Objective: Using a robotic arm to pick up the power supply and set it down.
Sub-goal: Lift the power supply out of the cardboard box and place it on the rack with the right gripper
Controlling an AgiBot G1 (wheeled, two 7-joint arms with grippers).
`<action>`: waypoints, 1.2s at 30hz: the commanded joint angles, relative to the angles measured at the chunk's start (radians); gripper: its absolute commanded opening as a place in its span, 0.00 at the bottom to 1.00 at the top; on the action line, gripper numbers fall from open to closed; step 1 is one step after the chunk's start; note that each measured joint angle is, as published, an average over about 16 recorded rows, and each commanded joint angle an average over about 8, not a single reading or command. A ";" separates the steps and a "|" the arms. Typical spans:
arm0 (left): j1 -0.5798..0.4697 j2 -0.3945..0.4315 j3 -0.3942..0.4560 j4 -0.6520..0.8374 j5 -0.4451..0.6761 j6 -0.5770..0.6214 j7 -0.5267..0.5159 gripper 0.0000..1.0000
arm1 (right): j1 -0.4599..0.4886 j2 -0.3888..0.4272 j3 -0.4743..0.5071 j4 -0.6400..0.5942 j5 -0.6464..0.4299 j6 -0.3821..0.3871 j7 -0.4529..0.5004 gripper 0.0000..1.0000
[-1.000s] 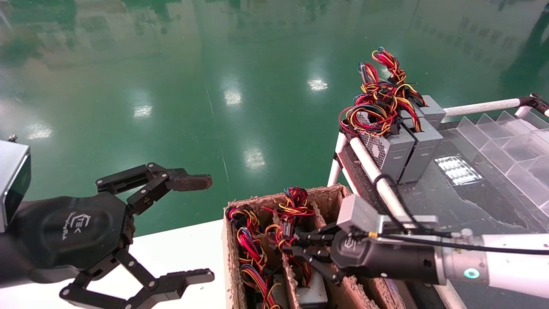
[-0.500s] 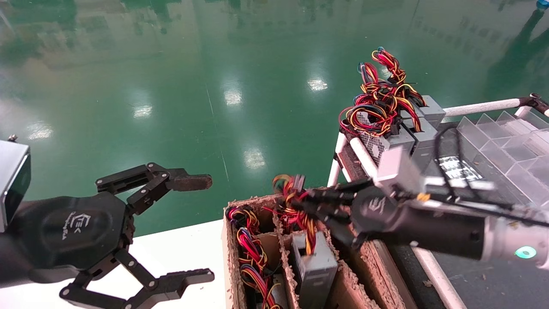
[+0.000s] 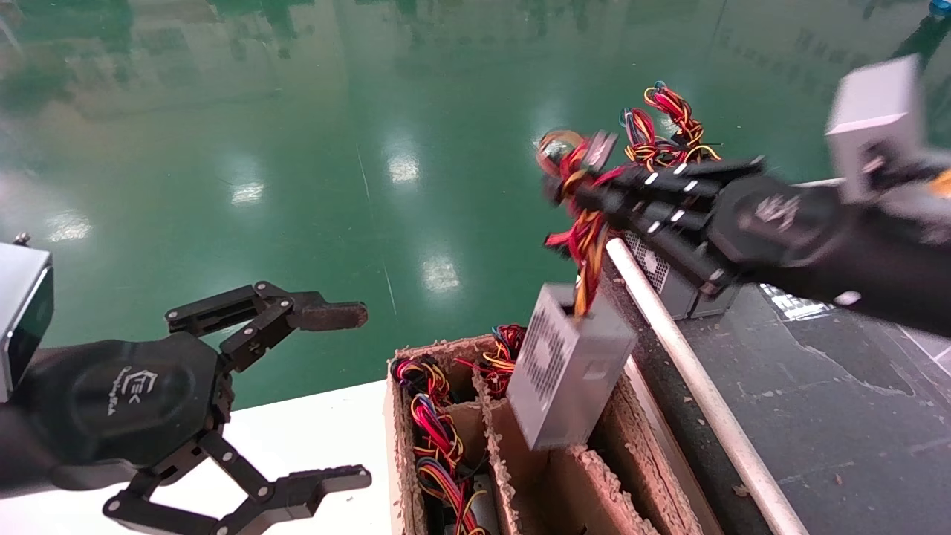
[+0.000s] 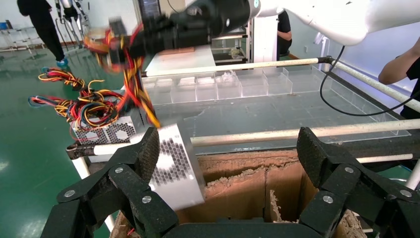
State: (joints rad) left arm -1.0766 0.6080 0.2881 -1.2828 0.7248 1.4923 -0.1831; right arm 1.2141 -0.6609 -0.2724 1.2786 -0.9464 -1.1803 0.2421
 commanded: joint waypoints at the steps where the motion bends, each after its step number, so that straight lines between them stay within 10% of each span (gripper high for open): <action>1: 0.000 0.000 0.000 0.000 0.000 0.000 0.000 1.00 | 0.008 0.016 0.020 0.004 0.016 0.003 -0.002 0.00; 24: 0.000 -0.001 0.002 0.000 -0.001 -0.001 0.001 1.00 | -0.125 0.233 0.173 -0.155 0.038 0.066 -0.124 0.00; 36: -0.001 -0.001 0.002 0.000 -0.002 -0.001 0.001 1.00 | -0.136 0.187 0.168 -0.291 -0.041 0.201 -0.206 0.00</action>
State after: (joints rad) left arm -1.0771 0.6070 0.2905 -1.2828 0.7232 1.4913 -0.1819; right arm 1.0941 -0.4748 -0.1122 0.9822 -0.9899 -1.0000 0.0405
